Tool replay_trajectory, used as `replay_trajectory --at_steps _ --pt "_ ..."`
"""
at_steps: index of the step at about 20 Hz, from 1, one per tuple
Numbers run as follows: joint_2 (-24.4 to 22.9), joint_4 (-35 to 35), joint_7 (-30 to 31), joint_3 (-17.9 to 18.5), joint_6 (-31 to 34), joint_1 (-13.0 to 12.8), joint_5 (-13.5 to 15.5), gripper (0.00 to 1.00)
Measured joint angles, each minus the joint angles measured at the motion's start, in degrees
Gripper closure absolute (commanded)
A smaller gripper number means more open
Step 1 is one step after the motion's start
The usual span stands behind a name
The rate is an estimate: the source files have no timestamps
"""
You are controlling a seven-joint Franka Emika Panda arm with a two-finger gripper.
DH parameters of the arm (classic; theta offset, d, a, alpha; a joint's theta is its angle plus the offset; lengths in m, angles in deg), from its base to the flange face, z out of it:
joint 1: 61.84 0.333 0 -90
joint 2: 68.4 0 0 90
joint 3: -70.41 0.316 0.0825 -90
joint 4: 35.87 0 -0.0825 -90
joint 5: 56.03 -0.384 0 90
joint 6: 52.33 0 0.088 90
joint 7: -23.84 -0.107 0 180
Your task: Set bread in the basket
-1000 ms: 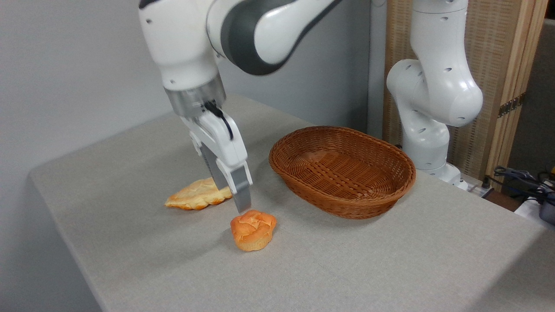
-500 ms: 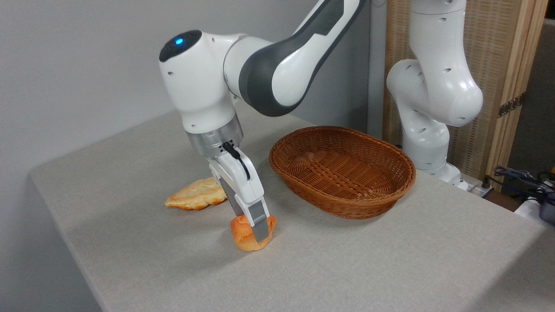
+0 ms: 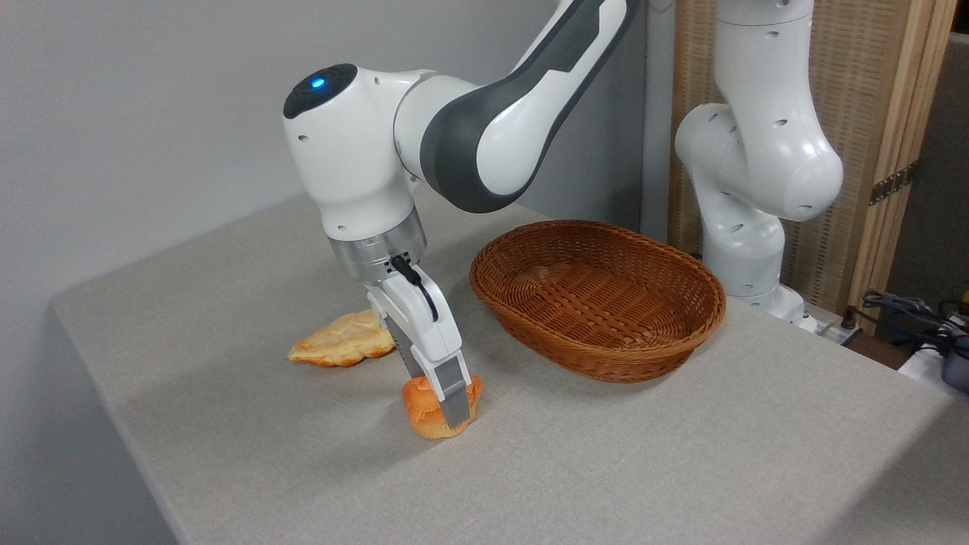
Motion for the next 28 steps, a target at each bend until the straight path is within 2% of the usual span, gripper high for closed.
replay_trajectory --at_steps 11,16,18,21,25,28 --pt "-0.3 -0.1 0.0 0.0 0.0 0.0 0.0 0.54" --pt "-4.7 -1.4 0.1 -0.2 1.3 -0.1 0.6 0.51" --pt "-7.7 -2.4 1.4 -0.8 4.4 -0.5 2.2 0.51" --pt "-11.7 -2.7 7.1 -3.2 11.8 -1.5 2.9 0.51" --pt "-13.6 -2.6 12.5 -6.7 21.6 -2.4 3.0 0.51" --pt "-14.4 -2.2 13.3 -7.2 29.1 -3.5 3.1 0.37"
